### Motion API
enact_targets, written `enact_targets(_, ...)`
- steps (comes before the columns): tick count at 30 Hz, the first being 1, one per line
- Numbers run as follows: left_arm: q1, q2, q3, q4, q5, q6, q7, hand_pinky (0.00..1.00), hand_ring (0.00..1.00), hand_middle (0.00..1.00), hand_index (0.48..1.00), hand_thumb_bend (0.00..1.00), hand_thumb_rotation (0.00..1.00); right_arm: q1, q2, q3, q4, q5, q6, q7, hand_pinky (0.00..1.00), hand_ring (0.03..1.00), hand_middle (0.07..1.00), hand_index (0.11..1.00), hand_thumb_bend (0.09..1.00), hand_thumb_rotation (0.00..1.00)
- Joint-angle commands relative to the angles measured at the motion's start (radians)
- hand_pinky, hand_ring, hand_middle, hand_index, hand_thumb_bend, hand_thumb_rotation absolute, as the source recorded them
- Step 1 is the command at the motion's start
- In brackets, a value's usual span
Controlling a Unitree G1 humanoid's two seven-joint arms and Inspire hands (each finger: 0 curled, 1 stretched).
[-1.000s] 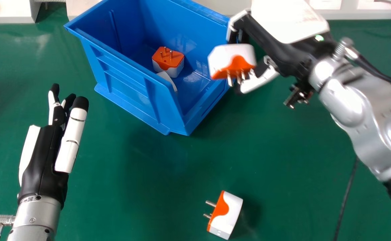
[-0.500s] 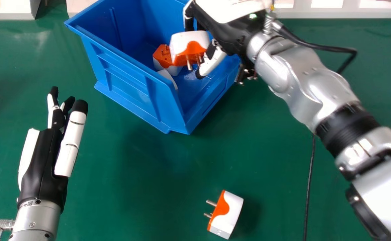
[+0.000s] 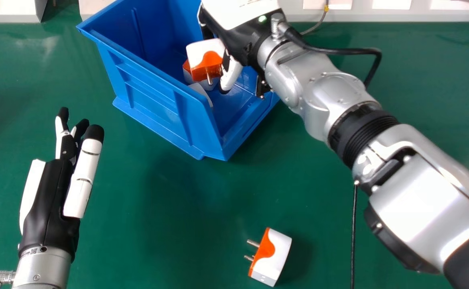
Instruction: Pick all objects and put in blue box
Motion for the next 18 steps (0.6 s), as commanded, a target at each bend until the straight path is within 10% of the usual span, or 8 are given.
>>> enact_targets(1,0.009,-0.005,-0.006,-0.036,-0.006,-0.015,0.002,0.91,0.96,0.98,0.997,0.53,1.00,-0.070,0.010,0.005,0.010,0.002,0.023,-0.023,0.03,0.085,0.154,0.469,0.508,0.12)
enact_targets(18,0.033,-0.012,-0.021,-0.075,-0.001,0.005,0.007,0.91,0.96,0.98,1.000,0.53,1.00,-0.032,0.036,-0.014,0.037,0.066,0.033,-0.055,0.06,0.104,0.167,0.469,0.517,0.12)
